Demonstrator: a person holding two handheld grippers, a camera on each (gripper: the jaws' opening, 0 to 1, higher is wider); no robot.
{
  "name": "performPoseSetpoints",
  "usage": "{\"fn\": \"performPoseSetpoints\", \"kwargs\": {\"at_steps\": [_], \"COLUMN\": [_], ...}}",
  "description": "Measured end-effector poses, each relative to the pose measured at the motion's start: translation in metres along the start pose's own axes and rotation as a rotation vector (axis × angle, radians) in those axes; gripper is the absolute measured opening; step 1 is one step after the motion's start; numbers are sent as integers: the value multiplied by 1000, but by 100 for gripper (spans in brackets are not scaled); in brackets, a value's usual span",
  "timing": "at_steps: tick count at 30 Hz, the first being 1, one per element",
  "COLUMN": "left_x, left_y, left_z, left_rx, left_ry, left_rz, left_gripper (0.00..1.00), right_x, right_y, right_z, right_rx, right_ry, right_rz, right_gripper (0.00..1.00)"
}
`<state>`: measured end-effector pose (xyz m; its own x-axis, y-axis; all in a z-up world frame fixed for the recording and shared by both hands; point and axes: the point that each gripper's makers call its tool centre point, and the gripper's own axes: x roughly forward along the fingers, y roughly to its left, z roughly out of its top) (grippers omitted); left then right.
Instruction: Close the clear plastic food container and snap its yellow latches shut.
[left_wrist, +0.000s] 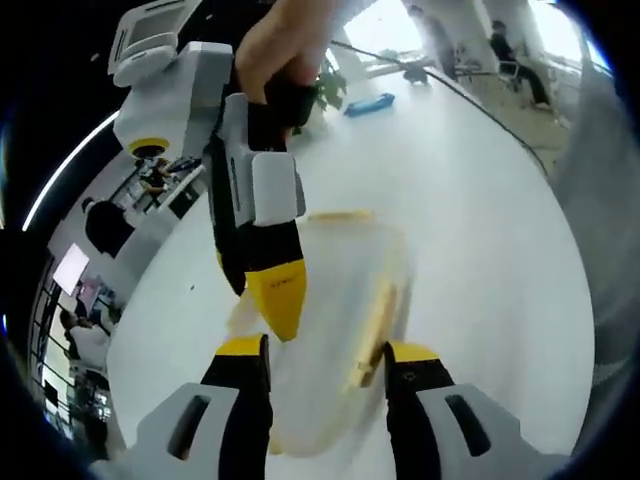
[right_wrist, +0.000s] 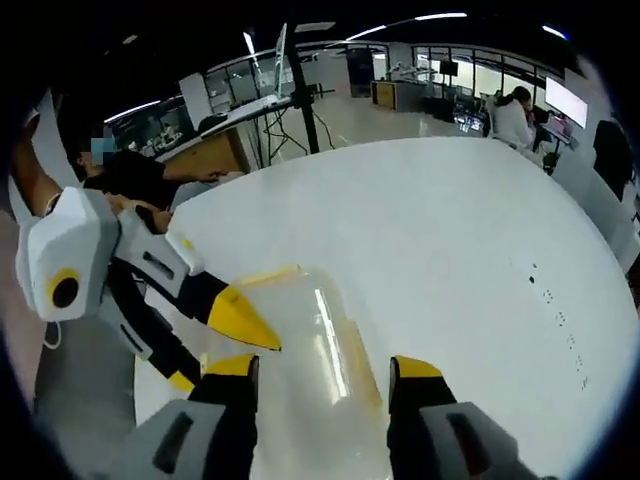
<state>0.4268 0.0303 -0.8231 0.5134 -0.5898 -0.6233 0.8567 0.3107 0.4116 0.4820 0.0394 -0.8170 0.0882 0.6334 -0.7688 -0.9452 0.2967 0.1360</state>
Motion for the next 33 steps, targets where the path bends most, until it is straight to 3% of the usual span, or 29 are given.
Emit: {"fn": "performPoseSetpoints", "kwargs": {"at_steps": [6,8,11,16,18,21,25,29,33], "left_x": [-3,-4,-9,-17,-20,-22,-26,-29,-31], "left_y": [0,1,2,7,9,12,15,18,20], "left_z": [-1,-7,5,9,6,-2,-6,-12,-16], "left_rx": [67,14,-91,-122,-170,-144,-175,-229,-332], "left_ry": [30,56,-17,-29,-31,-1,-1,3,-14], "left_rz": [-26,-23,-24,-15,-11,-1,8,7,4], "left_gripper": [44,49,55,58,58,58,60,63,64], "right_x": [-17,-23,-29,-36,-38,-40,-40,-38,-38], "right_y": [8,9,13,19,20,20,26,34,36], "right_z": [1,0,-3,-12,-17,-21,-23,-29,-38], "right_rx": [37,47,58,72,92,85,91,98,96], "right_ry": [-60,-74,-85,-88,-86,-89,-90,-82,-73], "right_rz": [-59,-78,-99,-129,-152,-194,-203,-202,-231], "right_gripper": [53,53,53,54,56,61,61,63,69]}}
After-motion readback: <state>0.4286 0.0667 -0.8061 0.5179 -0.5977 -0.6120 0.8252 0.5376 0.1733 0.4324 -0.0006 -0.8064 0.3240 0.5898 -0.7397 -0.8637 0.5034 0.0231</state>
